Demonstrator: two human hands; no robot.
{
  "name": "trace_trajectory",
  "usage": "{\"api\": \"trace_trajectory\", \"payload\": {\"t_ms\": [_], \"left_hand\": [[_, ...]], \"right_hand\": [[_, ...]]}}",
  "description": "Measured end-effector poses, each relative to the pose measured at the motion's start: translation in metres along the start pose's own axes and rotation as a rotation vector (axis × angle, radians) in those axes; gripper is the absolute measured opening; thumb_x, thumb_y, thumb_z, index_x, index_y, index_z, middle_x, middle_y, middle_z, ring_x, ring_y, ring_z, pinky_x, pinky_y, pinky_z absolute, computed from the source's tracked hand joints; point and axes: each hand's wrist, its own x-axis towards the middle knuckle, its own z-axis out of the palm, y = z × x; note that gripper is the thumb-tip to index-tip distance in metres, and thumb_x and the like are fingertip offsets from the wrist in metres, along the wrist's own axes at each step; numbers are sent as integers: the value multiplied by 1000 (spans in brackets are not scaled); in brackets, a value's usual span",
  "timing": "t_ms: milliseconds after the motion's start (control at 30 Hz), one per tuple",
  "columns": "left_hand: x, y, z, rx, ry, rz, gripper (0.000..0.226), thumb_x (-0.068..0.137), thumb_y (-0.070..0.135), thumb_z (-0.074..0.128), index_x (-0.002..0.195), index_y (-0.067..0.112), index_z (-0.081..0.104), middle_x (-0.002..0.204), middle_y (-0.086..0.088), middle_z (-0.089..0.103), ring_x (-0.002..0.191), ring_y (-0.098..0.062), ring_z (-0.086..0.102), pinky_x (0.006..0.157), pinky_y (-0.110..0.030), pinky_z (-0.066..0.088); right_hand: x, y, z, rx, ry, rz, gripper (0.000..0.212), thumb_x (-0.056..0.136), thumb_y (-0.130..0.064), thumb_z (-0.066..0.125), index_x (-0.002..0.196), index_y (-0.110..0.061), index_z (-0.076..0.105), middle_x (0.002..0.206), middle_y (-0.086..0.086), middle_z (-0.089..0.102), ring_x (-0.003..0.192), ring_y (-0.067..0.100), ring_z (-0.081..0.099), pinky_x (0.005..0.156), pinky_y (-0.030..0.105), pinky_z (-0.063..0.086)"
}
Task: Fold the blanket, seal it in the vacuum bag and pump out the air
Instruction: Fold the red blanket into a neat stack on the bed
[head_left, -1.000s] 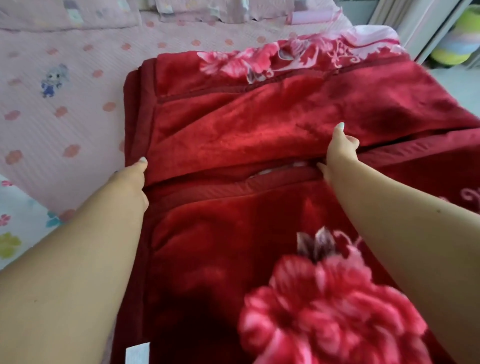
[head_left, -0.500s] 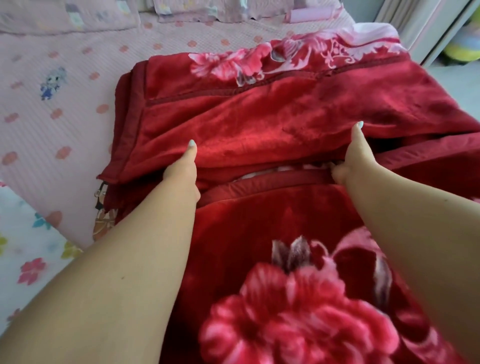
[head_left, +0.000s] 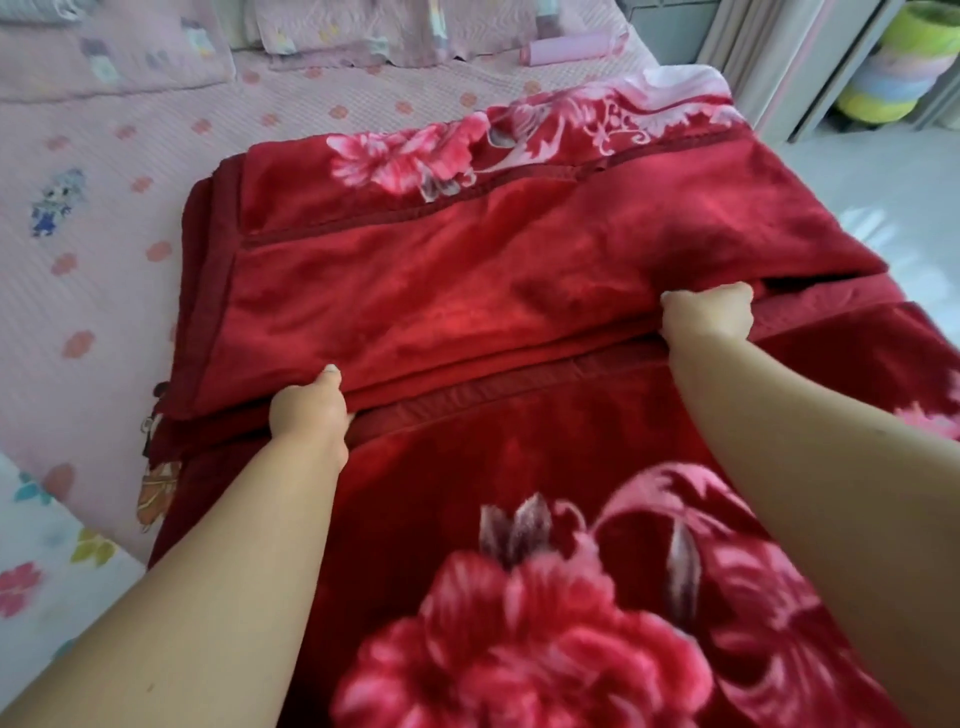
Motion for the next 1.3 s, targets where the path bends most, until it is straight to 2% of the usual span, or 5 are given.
{"api": "trace_trajectory", "payload": {"t_ms": [133, 233, 500, 867, 1300], "left_hand": [[-10, -10, -2, 627, 438, 468, 41, 81, 29, 60, 116, 8, 57, 129, -24, 48, 115, -42, 50, 100, -43, 41], [-25, -25, 10, 1038, 219, 992, 55, 87, 46, 53, 137, 24, 45, 150, -17, 31, 137, -38, 28, 112, -48, 21], [-65, -129, -29, 1574, -214, 754, 86, 80, 70, -7, 153, 25, -6, 162, -5, -7, 148, -19, -11, 117, -47, -7], [-212, -216, -79, 1462, -290, 1065, 73, 92, 64, -3, 154, 25, 2, 161, -6, -2, 148, -21, -7, 117, -46, -10], [-315, -292, -162, 1595, -244, 625, 73, 93, 62, 4, 154, 22, -1, 162, -3, -2, 148, -17, -8, 118, -46, -9]], "right_hand": [[-20, 17, 4, -526, 149, -740, 45, 74, -32, 62, 116, -21, 50, 124, 9, 47, 117, 31, 45, 95, 39, 38], [-22, 37, 11, -933, -242, -889, 62, 83, -64, 42, 139, -37, 37, 148, 4, 33, 139, 27, 24, 112, 49, 18], [-56, 118, -37, -1105, -483, -656, 81, 78, -76, 2, 150, -38, 0, 160, -3, -1, 146, 12, -9, 116, 40, -9], [-141, 168, -127, -1027, -534, -817, 77, 85, -70, 2, 151, -31, 3, 160, -8, 2, 145, 6, -9, 118, 36, -9], [-185, 251, -300, -1228, -553, -764, 72, 91, -65, 11, 152, -27, 5, 160, -5, 2, 146, 11, -6, 118, 35, -8]]}}
